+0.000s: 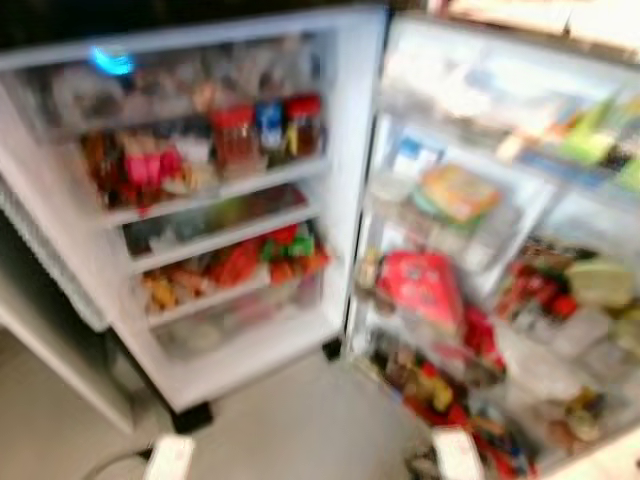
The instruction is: Restocking fridge
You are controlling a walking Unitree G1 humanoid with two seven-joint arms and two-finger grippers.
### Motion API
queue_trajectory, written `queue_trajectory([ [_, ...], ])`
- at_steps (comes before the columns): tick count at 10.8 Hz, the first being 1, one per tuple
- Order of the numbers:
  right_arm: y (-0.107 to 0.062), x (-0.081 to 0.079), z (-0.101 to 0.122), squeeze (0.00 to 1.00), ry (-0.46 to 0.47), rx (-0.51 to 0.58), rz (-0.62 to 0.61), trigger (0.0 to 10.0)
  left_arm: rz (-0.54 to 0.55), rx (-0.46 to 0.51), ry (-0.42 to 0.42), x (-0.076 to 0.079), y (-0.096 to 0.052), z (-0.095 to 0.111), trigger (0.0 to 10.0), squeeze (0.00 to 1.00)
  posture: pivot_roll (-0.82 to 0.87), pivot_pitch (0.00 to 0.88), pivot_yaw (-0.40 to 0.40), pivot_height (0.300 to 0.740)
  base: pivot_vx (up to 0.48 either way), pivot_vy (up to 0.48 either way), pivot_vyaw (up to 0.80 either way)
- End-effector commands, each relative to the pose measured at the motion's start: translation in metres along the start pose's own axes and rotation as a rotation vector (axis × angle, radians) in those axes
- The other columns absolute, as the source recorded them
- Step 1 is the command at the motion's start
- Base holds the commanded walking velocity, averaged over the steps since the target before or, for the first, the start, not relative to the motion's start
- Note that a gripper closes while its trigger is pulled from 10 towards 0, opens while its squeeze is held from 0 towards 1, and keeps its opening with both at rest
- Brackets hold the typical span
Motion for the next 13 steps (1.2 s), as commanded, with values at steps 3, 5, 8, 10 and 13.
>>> queue_trajectory([
  [3,0.0,-0.006,0.0,0.0,-0.063,-0.011,0.05,10.0,0.006,-0.021,-0.007,-0.003,-0.001,-0.008,10.0,0.0,0.01,0.0,-0.051,0.74,0.0,0.0,0.0],
  [5,-0.001,0.001,-0.004,0.0,-0.079,-0.027,0.032,10.0,0.006,-0.033,-0.033,0.002,-0.001,-0.013,10.0,0.0,0.0,0.0,-0.05,0.74,0.0,0.0,0.68],
  [8,-0.002,0.003,-0.009,0.0,-0.091,-0.034,0.039,10.0,-0.011,-0.035,-0.013,0.004,-0.001,-0.016,10.0,0.0,-0.02,0.009,-0.061,0.74,0.0,0.0,0.8],
  [10,-0.002,0.003,-0.01,0.0,-0.107,-0.039,0.045,10.0,-0.008,-0.034,-0.015,0.004,-0.001,-0.018,10.0,0.0,-0.01,0.02,-0.054,0.74,0.0,0.0,0.8],
  [13,-0.003,-0.001,-0.017,0.0,-0.078,-0.05,0.053,10.0,-0.027,-0.037,-0.012,0.002,-0.002,-0.023,10.0,0.0,-0.02,0.031,-0.031,0.74,0.0,0.0,0.45],
])
Point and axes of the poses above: a point about 5 cm out from each wrist's last joint towards the gripper, its own y axis pointing out of the wrist towards the gripper, its own z axis along the axis of the wrist's last joint, x = y × z, the point moved 3 cm from there along y, pointing out of the wrist towards the gripper, and after that the axes turned 10 degrees about y, right-handed, at the moved point
